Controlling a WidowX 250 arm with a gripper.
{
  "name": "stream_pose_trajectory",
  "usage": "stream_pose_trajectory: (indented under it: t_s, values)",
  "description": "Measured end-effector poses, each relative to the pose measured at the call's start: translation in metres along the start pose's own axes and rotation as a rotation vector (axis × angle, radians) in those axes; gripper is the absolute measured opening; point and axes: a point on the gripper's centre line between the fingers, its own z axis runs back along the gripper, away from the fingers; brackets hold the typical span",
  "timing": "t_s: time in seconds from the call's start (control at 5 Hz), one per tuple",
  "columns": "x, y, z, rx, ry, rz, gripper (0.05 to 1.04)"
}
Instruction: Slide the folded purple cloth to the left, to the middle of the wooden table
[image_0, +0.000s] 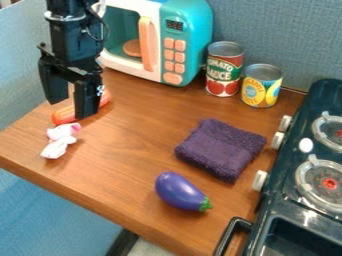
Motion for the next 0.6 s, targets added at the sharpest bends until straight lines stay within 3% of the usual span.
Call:
stream_pose_trajectory:
  t_s: [0.2,0.6]
  values:
    - [0.000,-0.002,-0.007,-0.015,0.022,0.003,1.001]
    - [0.035,-0.046,-0.007,-0.043,-0.041,-0.059,1.001]
